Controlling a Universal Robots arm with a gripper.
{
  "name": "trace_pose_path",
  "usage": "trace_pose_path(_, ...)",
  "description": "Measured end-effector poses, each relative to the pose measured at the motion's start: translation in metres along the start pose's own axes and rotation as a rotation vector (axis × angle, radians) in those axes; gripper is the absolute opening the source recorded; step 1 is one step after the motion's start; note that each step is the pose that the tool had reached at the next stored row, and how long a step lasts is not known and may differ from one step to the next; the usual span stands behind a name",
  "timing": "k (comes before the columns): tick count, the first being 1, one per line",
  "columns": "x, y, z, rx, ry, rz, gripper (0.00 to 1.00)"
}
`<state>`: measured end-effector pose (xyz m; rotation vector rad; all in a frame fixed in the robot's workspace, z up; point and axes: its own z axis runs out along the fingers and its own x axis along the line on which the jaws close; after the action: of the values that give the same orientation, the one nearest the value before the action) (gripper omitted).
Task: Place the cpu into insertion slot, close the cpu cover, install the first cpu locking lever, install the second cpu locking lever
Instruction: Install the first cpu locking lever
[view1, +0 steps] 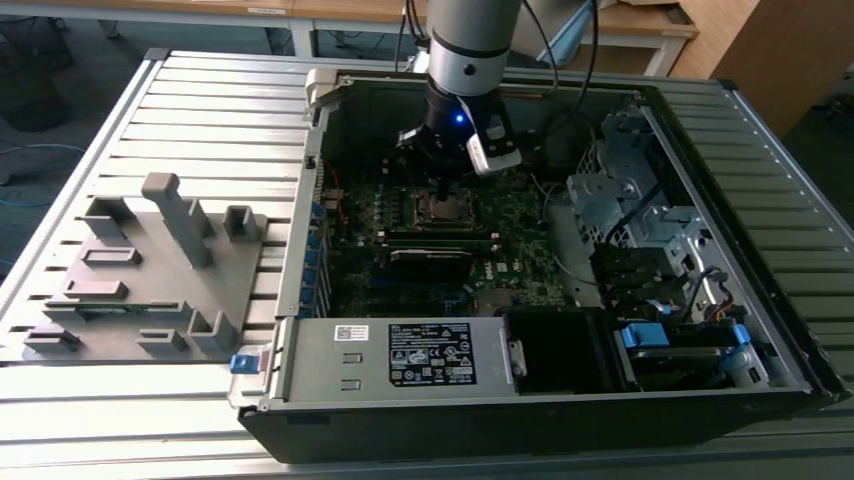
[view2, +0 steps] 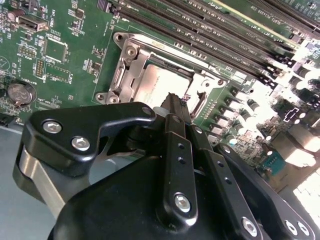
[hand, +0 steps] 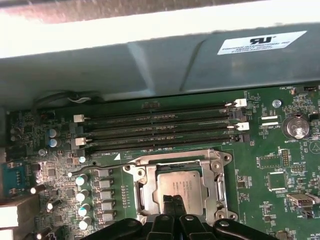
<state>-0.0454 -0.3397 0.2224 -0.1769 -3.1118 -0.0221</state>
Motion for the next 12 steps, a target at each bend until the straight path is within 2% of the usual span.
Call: trace_pose_path(12, 0.0004, 0.0002, -0.0162, -0.0007, -0.0007, 0.0, 0.1)
